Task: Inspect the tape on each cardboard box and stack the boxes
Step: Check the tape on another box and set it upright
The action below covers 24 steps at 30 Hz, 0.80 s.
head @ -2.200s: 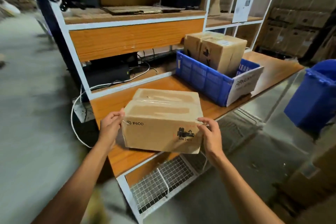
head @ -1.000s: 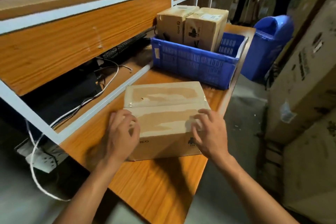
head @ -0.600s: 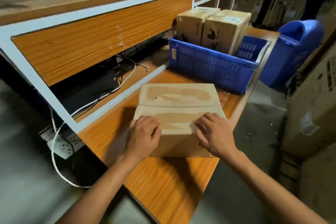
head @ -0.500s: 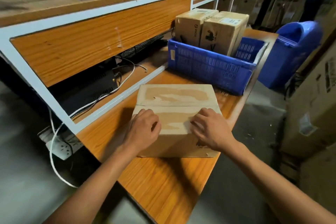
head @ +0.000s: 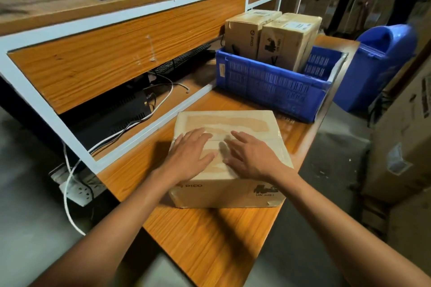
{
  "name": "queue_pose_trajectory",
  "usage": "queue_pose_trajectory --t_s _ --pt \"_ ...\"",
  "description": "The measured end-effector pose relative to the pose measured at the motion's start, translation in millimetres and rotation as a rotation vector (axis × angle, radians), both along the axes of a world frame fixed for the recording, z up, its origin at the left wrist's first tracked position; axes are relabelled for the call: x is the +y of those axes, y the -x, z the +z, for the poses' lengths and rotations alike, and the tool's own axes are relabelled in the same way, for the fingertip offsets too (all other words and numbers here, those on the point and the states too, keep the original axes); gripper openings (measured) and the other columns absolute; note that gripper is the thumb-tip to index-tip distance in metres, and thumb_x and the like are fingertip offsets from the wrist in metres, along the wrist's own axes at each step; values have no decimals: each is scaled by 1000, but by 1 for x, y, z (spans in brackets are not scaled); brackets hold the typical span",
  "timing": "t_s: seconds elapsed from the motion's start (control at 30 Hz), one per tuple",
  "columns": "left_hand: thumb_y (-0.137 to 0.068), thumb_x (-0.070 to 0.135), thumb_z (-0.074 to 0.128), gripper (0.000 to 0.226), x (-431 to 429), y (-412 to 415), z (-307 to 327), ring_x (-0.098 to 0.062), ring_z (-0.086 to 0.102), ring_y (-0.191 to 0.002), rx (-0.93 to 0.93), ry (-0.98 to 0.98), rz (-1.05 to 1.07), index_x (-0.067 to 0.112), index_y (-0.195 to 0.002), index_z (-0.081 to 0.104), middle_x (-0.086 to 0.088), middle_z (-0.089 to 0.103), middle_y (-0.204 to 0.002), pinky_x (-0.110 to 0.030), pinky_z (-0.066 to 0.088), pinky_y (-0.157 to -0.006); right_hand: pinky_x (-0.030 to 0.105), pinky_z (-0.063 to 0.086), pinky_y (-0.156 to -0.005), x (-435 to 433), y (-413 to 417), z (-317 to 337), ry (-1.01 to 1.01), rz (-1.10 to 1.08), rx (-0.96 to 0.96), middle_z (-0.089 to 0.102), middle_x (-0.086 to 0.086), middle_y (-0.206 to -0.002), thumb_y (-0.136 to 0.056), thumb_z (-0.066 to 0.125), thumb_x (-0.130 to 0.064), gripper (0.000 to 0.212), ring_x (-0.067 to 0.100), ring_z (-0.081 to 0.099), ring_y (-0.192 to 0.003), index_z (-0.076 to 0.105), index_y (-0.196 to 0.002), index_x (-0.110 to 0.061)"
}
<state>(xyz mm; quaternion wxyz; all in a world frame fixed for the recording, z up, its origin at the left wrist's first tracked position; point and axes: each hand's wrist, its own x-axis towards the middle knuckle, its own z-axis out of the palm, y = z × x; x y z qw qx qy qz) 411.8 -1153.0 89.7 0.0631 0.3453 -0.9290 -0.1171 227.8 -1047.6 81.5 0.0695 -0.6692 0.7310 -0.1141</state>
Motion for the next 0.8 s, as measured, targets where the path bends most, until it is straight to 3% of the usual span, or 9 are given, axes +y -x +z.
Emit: queue_pose_trajectory --t_s 0.07,0.13,0.2,0.33,0.37,0.43,0.53,0.67,0.8 --pt "-103 56 28 63 -1 0 -9 -18 -5 -154 -175 -8 -26 30 -159 11 3 -3 -168 -48 1 -125 45 19 -121 -2 -5 -11 -53 27 59 23 0 -166 -104 27 -56 60 27 21 -152 30 -156 -27" --pt "-104 57 20 64 -3 -1 -14 -17 -13 -153 -248 -11 -37 30 -160 5 3 -10 -167 -47 -6 -124 46 12 -123 0 -7 -16 -77 5 69 16 0 -168 -105 21 -56 62 25 13 -155 24 -159 -27" --pt "-104 57 24 64 -6 1 -11 -18 -7 -154 -230 -22 -29 30 -160 12 2 -3 -168 -47 -3 -125 44 19 -121 -2 -8 -10 -63 0 65 25 0 -165 -104 26 -58 61 23 23 -152 30 -157 -27" --pt "-97 60 45 65 -15 9 4 -22 25 -145 -113 8 -43 30 -153 32 -1 27 -160 -46 24 -119 50 33 -116 -14 -12 15 -103 -60 15 42 2 -156 -95 43 -67 69 24 40 -141 41 -150 -25" --pt "-94 62 49 70 -19 10 6 -23 24 -145 -116 -1 -44 31 -154 29 -2 26 -159 -46 25 -119 55 30 -117 -19 -13 20 -122 -68 8 38 2 -159 -93 47 -69 74 25 37 -144 37 -153 -27" --pt "-88 70 51 88 -30 8 8 -26 6 -152 -193 -55 -28 33 -158 12 -2 6 -167 -50 13 -123 61 18 -119 -27 -15 24 -174 -33 24 22 2 -166 -91 50 -69 80 26 21 -151 27 -157 -30" --pt "-84 79 43 101 -41 5 1 -23 -18 -152 -335 -87 -23 32 -159 -7 -3 -19 -166 -49 -7 -124 57 21 -117 -29 -14 16 -231 58 95 19 1 -167 -94 41 -70 77 25 19 -150 26 -157 -29" --pt "-85 78 45 102 -44 8 0 -25 -20 -152 -341 -113 -56 31 -159 -7 -4 -21 -165 -49 -7 -124 54 15 -119 -24 -12 7 -229 51 83 12 0 -169 -95 32 -71 76 24 12 -153 23 -159 -30" --pt "-75 78 60 110 -57 -4 12 -22 -4 -154 -209 -169 -68 33 -160 7 0 -6 -168 -49 11 -124 48 29 -117 -38 -14 24 -198 6 -42 34 0 -161 -88 60 -66 77 23 32 -146 39 -152 -28"
